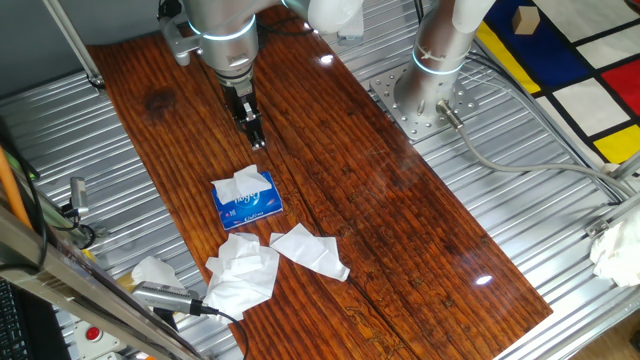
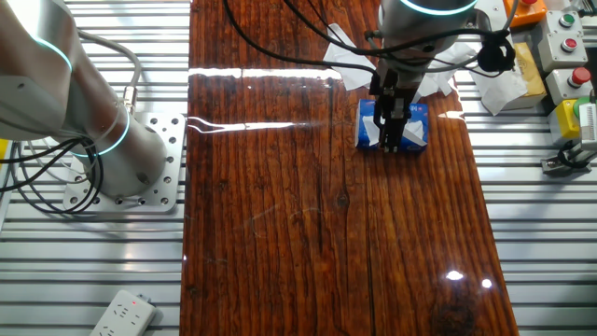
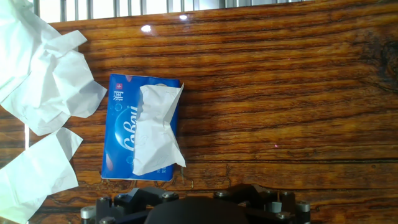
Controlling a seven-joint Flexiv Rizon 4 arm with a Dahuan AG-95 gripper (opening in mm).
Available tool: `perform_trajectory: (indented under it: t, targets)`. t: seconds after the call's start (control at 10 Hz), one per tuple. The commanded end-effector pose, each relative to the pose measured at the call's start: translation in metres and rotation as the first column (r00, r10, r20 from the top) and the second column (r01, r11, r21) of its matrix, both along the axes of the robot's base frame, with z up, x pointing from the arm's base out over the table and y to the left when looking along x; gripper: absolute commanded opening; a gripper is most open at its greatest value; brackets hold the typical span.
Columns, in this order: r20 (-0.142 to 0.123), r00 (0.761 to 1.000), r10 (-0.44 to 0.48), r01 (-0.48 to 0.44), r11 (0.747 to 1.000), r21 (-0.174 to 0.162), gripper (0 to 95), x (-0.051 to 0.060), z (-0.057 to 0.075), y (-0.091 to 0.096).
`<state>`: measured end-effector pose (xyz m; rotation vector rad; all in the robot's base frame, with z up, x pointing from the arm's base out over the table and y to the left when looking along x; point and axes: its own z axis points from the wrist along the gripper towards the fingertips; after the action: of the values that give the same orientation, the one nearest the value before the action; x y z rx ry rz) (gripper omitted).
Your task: Pull out a napkin
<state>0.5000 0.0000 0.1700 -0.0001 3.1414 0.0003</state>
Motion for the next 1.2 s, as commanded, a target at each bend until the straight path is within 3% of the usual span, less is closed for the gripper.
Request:
perform_trajectory:
  t: [0.1, 0.3, 0.7, 1.2]
  targets:
    - [0.045, 0.995, -0.092, 0.091, 0.996, 0.023, 0.0, 0.0, 0.0001, 0.0]
    - [0.045, 0.994, -0.104, 0.104, 0.995, 0.013, 0.0, -0.0019, 0.0086, 0.0007]
    - [0.042, 0.992, -0.121, 0.121, 0.993, 0.009, 0.0, -0.0019, 0.0087, 0.0007]
    - [0.069, 0.993, -0.096, 0.096, 0.995, -0.004, 0.0, -0.0003, 0.0096, -0.0016]
